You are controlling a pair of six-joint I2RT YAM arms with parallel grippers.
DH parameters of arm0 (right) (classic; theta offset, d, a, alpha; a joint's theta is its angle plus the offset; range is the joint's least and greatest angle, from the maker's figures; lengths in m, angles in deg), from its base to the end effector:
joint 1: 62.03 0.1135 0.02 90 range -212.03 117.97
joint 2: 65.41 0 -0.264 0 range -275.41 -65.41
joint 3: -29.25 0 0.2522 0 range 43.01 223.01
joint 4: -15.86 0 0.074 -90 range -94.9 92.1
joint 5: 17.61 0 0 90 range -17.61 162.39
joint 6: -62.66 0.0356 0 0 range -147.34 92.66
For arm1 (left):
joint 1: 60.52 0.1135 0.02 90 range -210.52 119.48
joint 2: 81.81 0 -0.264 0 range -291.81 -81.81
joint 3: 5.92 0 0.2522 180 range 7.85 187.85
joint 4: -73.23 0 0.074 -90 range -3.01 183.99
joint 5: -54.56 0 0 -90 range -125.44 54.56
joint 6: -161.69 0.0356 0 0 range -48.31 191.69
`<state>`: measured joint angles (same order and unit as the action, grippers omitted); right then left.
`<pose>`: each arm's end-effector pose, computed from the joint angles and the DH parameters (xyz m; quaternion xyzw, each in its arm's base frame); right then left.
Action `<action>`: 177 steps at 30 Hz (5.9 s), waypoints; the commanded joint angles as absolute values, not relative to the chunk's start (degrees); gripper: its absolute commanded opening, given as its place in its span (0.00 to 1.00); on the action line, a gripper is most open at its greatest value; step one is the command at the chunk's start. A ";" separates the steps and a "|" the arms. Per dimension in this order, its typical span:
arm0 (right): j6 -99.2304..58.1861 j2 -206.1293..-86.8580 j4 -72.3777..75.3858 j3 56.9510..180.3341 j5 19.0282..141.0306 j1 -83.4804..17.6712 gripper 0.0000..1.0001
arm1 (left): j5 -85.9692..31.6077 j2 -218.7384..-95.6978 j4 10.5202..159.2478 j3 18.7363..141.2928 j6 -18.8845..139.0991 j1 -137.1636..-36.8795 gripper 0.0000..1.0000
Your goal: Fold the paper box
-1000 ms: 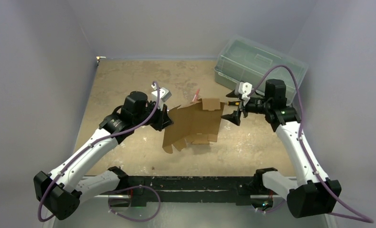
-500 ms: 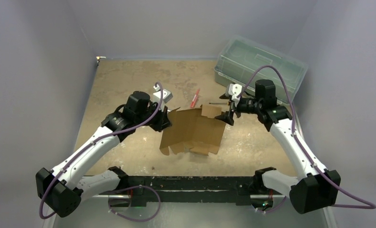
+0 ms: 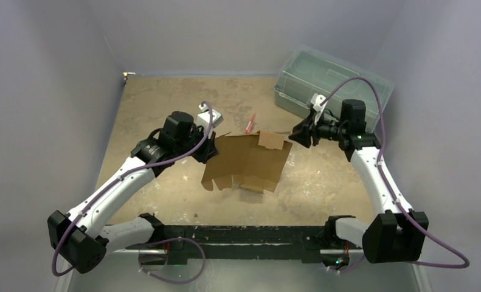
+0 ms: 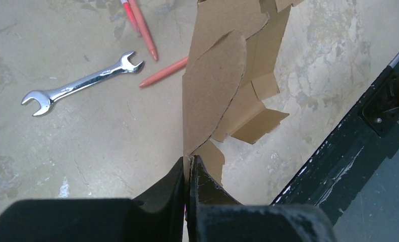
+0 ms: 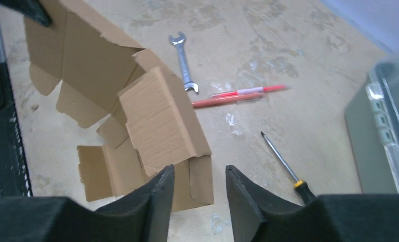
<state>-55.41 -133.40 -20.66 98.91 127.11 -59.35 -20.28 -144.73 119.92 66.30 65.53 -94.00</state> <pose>0.2491 0.0408 0.3116 -0.4139 0.7027 0.3071 0.4906 0.1907 -0.1373 0.3235 0.2667 0.8497 -0.2602 0.3732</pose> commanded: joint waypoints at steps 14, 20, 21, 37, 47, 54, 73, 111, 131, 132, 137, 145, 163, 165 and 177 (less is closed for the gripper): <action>-15.67 -125.65 5.78 82.46 101.89 -65.60 0.11 | -23.21 -145.01 118.84 69.84 68.69 -94.36 0.00; -10.51 -128.24 10.82 76.86 104.99 -65.55 0.04 | -20.70 -144.29 116.71 68.52 66.61 -94.35 0.00; -10.02 -129.73 10.58 76.79 106.03 -65.55 0.04 | -20.39 -144.16 116.37 68.35 66.08 -94.36 0.00; -11.67 -130.35 10.61 78.36 112.01 -62.47 0.09 | -18.92 -141.45 112.71 63.88 61.80 -94.36 0.00; -12.90 -135.53 12.17 79.23 122.51 -62.47 0.69 | -18.37 -141.43 112.74 64.35 63.05 -94.36 0.00; -12.53 -134.09 14.68 78.59 123.52 -62.47 0.68 | -17.68 -141.67 112.49 64.58 63.99 -94.36 0.00; -11.10 -142.61 14.48 81.04 119.69 -59.42 0.46 | -11.67 -143.12 107.29 62.37 64.60 -94.25 0.00; -19.21 -144.70 9.35 82.48 125.75 -64.63 0.55 | -12.30 -142.47 104.49 59.79 62.08 -93.65 0.00; -13.19 -137.67 10.90 81.28 118.98 -60.73 0.00 | -1.82 -144.87 92.70 57.33 52.44 -93.66 0.00; -12.70 -137.32 10.67 81.20 118.10 -60.71 0.00 | -1.20 -145.25 91.98 57.26 52.10 -93.66 0.00; -12.17 -136.32 8.33 81.55 113.82 -60.63 0.00 | 0.99 -146.28 88.41 56.93 50.06 -93.65 0.00; -13.27 -138.12 4.62 83.22 108.76 -60.63 0.00 | 2.14 -147.48 81.77 54.76 44.16 -92.25 0.00; -18.14 -141.89 -1.77 86.67 105.50 -56.67 0.00 | 3.87 -156.74 86.87 60.48 45.04 -86.81 0.00; -18.41 -143.05 -2.22 86.82 104.76 -56.65 0.00 | 5.18 -158.05 89.96 61.59 47.15 -85.47 0.00; -18.90 -148.47 -3.59 88.22 106.36 -56.67 0.09 | 15.33 -169.88 95.02 68.71 53.86 -82.76 0.00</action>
